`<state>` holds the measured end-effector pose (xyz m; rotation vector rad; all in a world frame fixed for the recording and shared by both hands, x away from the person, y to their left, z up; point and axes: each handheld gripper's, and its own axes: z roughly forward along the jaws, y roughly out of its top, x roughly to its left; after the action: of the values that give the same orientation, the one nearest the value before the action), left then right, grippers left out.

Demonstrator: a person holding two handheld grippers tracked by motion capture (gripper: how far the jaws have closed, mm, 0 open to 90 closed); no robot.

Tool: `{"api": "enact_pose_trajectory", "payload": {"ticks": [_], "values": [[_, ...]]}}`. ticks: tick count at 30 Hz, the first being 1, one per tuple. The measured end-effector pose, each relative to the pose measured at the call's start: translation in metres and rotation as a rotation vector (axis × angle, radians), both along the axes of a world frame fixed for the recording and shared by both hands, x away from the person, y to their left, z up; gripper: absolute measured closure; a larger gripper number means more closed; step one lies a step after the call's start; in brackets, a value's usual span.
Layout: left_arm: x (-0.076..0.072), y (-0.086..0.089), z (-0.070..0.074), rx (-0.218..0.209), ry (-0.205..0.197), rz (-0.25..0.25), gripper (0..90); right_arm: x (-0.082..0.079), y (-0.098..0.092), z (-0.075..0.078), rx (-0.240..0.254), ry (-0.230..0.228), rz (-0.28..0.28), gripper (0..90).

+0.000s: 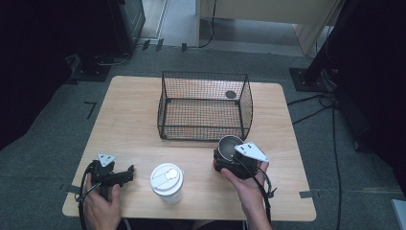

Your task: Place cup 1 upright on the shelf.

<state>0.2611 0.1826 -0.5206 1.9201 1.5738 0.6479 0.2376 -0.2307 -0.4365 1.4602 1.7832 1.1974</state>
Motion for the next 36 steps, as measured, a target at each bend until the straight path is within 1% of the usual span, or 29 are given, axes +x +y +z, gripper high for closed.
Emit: {"api": "enact_pose_trajectory", "payload": {"ticks": [3,4,5,10,14,17,22,28,30,32,34,36], "values": [[0.0,0.0,0.0,0.0,0.0,0.0,0.0,0.0,0.002,0.005,-0.009,-0.007,-0.001,7.2],[0.0,0.0,0.0,0.0,0.0,0.0,0.0,0.0,0.002,0.007,-0.014,-0.017,0.003,7.2],[0.0,0.0,0.0,0.0,0.0,0.0,0.0,0.0,0.003,0.009,-0.012,-0.025,0.004,7.2],[0.0,0.0,0.0,0.0,0.0,0.0,0.0,0.001,0.005,0.017,-0.006,-0.04,0.009,7.2],[0.0,0.0,0.0,0.0,0.0,0.0,0.0,0.003,0.007,0.022,-0.009,-0.067,0.01,7.2],[0.0,0.0,0.0,0.0,0.0,0.0,0.0,0.003,0.009,0.024,-0.01,-0.094,0.011,7.2],[0.0,0.0,0.0,0.0,0.0,0.0,0.0,0.003,0.012,0.025,0.008,-0.122,0.004,7.2],[0.0,0.0,0.0,0.0,0.0,0.0,0.0,0.002,0.016,0.024,0.005,-0.208,-0.021,7.2],[0.0,0.0,0.0,0.0,0.0,0.0,0.0,0.003,0.016,0.024,0.019,-0.224,-0.038,7.1],[0.0,0.0,0.0,0.0,0.0,0.0,0.0,0.004,0.015,0.023,0.038,-0.262,-0.053,7.1],[0.0,0.0,0.0,0.0,0.0,0.0,0.0,0.004,0.015,0.023,0.026,-0.3,-0.069,7.1],[0.0,0.0,0.0,0.0,0.0,0.0,0.0,0.005,0.015,0.023,0.026,-0.351,-0.079,7.1]]}}
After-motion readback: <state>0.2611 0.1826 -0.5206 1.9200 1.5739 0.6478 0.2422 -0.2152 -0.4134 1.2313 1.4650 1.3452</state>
